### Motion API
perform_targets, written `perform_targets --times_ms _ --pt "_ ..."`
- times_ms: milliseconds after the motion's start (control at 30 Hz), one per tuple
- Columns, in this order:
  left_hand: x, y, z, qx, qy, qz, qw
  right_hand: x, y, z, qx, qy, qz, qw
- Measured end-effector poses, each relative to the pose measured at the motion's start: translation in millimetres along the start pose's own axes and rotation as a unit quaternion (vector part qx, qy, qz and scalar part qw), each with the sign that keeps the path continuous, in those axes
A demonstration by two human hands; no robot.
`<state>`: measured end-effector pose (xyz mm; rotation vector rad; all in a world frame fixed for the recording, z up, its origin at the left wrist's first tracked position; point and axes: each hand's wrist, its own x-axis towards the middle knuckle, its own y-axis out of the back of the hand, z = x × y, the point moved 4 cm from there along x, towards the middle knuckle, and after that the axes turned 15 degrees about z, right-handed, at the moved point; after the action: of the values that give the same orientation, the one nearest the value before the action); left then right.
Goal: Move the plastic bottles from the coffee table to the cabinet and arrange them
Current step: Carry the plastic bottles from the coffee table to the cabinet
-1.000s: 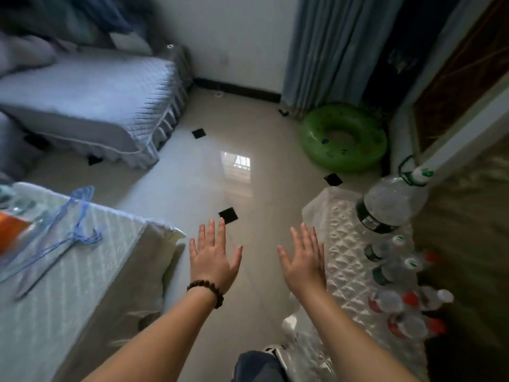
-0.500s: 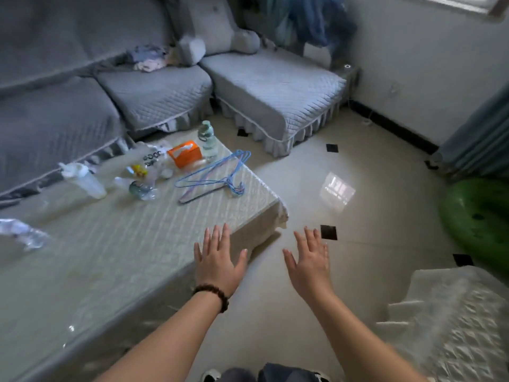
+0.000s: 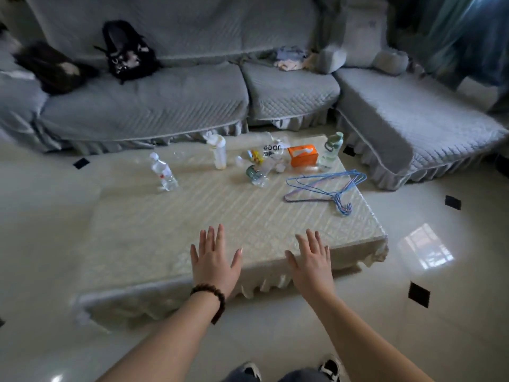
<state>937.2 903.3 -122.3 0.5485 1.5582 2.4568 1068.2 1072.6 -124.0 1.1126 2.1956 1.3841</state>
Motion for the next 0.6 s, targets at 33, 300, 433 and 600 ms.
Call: perform_targets --times_ms 33,300,433,600 --pt "3.9 2.6 -10.0 0.002 0.013 0.004 1.000 4.5 -5.6 -9.2 -0.002 0.010 -0.008 1.000" --pt "35.0 12.1 -66.7 0.010 0.085 0.025 0.996 44.1 -54.3 -70.2 0.000 0.066 -0.063 0.996" --pt "63.5 7.7 -88.6 0.004 0.115 0.029 0.993 71.1 -81.1 -95.4 -0.002 0.087 -0.083 0.993" --pt "124.8 -6.1 -108.9 0.006 0.148 0.040 0.988 124.0 -121.7 -120.8 -0.001 0.094 -0.104 0.990"
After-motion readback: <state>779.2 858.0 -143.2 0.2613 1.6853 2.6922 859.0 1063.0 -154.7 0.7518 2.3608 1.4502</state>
